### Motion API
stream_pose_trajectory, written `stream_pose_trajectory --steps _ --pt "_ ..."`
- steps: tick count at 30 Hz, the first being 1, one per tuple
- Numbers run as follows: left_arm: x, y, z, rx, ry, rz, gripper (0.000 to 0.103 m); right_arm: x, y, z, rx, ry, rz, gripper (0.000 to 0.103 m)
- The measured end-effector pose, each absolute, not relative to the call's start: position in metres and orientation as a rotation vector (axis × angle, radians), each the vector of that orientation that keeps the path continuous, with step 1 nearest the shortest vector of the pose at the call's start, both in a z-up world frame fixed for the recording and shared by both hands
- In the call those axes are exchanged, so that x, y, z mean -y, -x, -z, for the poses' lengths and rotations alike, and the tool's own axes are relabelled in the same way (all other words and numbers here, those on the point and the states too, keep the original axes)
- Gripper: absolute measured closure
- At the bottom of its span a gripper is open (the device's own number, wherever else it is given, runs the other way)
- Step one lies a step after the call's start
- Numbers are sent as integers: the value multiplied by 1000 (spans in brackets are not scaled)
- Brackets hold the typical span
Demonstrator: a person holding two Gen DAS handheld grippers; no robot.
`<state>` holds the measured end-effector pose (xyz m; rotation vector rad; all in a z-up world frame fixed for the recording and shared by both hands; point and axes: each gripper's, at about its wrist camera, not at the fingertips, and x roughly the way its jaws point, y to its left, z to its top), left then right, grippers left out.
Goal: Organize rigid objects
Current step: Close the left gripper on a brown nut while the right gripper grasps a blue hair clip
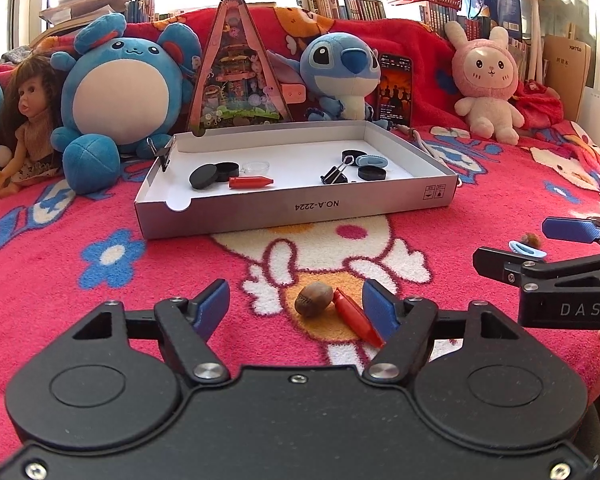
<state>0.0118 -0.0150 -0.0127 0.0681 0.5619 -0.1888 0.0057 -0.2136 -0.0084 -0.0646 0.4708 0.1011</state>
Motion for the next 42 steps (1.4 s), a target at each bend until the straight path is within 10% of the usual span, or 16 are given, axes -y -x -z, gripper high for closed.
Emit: stream_pose_trajectory --steps 8,23,35,42 --pt "5 2 7 -571 -51 177 58 225 9 9 -475 16 -74 27" --pt "13 -10 14 -579 -65 180 64 235 -3 17 -548 -22 8 70" --pt "17 -24 18 -582 -36 183 85 228 -15 17 -543 -4 -20 67" --pt "17 -23 17 -579 -33 181 86 221 -16 15 -547 36 -53 83"
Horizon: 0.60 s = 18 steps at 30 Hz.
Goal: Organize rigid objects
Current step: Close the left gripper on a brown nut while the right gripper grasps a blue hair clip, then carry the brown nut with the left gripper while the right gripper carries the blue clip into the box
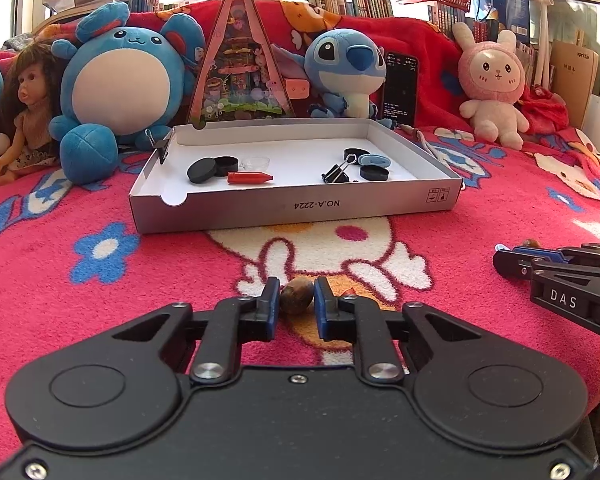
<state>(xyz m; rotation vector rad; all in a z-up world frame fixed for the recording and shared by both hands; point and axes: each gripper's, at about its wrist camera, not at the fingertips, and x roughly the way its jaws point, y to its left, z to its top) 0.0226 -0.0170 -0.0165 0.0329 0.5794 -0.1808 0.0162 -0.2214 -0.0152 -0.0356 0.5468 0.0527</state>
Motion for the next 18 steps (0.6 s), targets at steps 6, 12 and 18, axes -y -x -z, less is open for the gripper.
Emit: stream_pose_trajectory --steps 6,12,18 --pt "13 -25 9 -562 -23 167 86 216 -19 11 -543 19 -74 83" --pt "7 -37 -3 -548 -8 142 86 211 -25 1 -516 21 -97 83" --pt "-1 -51 -16 -532 28 136 86 206 -37 -11 -489 17 -100 83"
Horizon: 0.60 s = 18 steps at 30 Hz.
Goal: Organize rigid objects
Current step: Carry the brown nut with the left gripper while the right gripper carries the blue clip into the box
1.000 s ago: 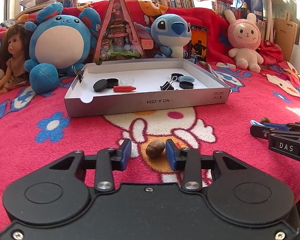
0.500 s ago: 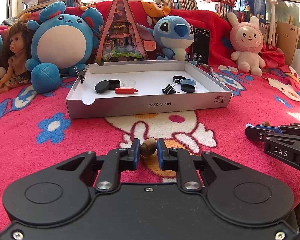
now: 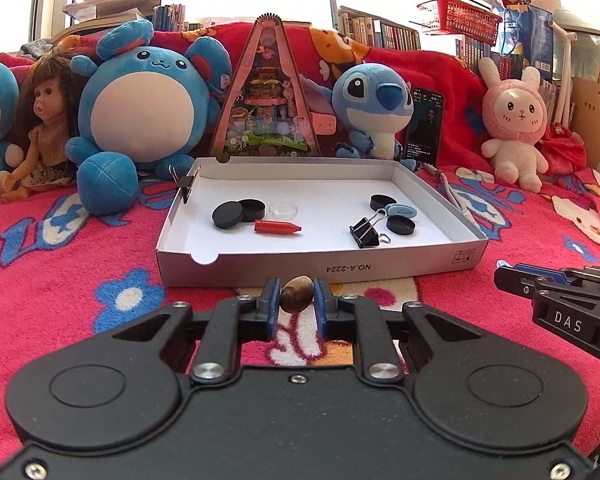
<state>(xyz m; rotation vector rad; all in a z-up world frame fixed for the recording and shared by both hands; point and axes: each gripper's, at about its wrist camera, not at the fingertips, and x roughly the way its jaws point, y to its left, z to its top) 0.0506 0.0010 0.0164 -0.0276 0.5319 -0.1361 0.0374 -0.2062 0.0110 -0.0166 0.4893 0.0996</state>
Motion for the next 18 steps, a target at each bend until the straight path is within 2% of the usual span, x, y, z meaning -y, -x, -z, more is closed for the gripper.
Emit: stream_pose_trajectory --steps 18 --pt "-12 -97 -40 -506 50 94 86 197 -77 -29 -477 15 -96 83"
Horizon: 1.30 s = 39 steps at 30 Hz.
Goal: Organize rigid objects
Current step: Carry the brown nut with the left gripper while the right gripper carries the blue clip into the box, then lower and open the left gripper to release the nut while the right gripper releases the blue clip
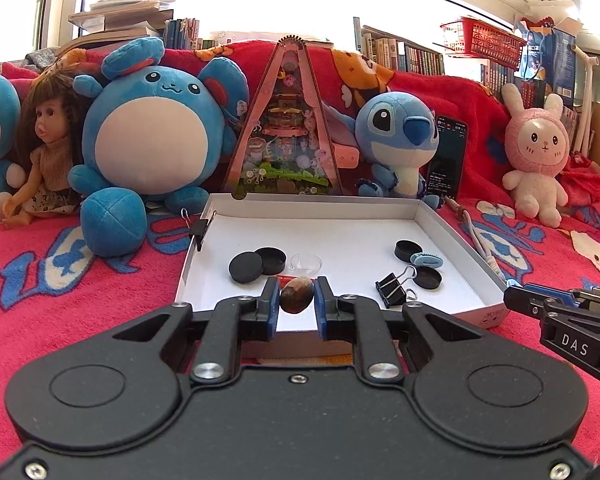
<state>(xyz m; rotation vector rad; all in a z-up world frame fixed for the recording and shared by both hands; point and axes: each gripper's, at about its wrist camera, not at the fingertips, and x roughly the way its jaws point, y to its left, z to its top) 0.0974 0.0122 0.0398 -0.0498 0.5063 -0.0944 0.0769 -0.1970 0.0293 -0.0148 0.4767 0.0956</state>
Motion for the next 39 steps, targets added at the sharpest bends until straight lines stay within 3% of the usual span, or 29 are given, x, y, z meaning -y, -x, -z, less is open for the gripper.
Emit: stream_pose_trajectory --steps 39 --pt "-31 -186 -6 -664 82 12 86 188 -162 -8 -638 -57 -109 83"
